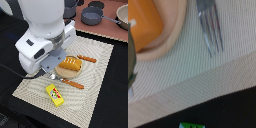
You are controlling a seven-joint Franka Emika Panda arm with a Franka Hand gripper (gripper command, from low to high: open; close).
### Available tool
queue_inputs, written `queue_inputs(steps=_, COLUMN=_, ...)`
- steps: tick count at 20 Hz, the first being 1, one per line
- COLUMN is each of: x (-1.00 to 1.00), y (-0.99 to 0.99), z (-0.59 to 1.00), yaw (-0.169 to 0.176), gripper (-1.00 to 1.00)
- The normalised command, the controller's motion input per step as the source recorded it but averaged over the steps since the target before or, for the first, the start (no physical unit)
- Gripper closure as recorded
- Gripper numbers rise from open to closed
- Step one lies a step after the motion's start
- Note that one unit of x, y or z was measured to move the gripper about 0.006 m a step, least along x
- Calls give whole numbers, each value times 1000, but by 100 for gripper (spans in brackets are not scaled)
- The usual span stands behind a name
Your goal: Place the bread, butter, and milk from the table onto the serving area.
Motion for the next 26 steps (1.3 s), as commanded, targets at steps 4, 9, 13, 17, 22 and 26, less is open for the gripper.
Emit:
queue_inputs(steps=4, x=-975, y=467, z=-105, yaw=0, gripper=-100)
queue_inputs(steps=9, x=-981, y=527, z=-111, yaw=0, gripper=-100)
queue_inputs(steps=13, x=-966, y=561, z=-141, yaw=0, gripper=-100)
queue_inputs(steps=17, x=-935, y=575, z=-167, yaw=3, gripper=-100)
queue_inputs(steps=22, x=-742, y=515, z=-176, yaw=13, gripper=-100)
queue_inputs(steps=26, x=-436, y=339, z=-122, yaw=5, gripper=-100)
